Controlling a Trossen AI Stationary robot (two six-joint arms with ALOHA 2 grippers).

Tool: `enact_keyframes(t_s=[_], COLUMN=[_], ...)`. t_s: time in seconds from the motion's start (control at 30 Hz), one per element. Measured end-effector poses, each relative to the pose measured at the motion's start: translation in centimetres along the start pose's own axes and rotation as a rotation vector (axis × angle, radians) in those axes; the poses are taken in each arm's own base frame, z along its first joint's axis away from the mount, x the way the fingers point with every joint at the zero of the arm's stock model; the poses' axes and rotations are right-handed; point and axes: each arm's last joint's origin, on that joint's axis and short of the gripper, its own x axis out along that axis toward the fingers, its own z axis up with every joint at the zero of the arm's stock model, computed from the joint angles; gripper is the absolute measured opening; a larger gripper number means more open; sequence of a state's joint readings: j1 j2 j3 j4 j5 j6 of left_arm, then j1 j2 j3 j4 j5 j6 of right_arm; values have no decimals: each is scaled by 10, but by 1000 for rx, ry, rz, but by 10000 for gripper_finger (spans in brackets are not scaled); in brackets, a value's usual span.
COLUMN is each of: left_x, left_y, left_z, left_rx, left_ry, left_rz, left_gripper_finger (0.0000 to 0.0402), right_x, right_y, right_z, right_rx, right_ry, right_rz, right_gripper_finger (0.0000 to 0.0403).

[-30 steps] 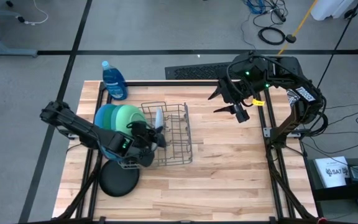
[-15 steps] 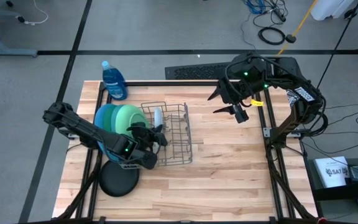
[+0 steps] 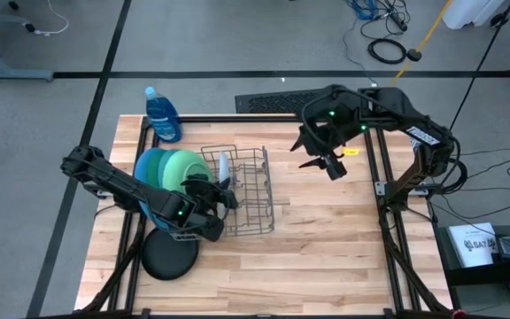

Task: Sort dishes
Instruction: Put the gray plate into the gray dish rack

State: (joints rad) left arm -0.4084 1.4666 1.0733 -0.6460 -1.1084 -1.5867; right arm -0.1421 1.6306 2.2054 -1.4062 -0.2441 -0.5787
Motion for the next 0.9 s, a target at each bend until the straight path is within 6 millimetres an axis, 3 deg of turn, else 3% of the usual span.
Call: enact_keyframes(t_s=[0.27, 0.63, 0.9], left_x=[0, 0, -6], left_y=[0, 0, 0], left_z=[0, -1, 12], left_rx=[19, 21, 23], left_ry=[6, 19, -16], left_rz=[0, 0, -19], left_gripper_finger=[33, 120, 130], right_x=[7, 11, 11], right_y=[-2, -2, -2], right_z=[1, -1, -1], right_rx=[-15, -10, -10], right_ry=[-30, -15, -13], right_rz=[9, 16, 16], right_gripper_finger=[212, 212, 212])
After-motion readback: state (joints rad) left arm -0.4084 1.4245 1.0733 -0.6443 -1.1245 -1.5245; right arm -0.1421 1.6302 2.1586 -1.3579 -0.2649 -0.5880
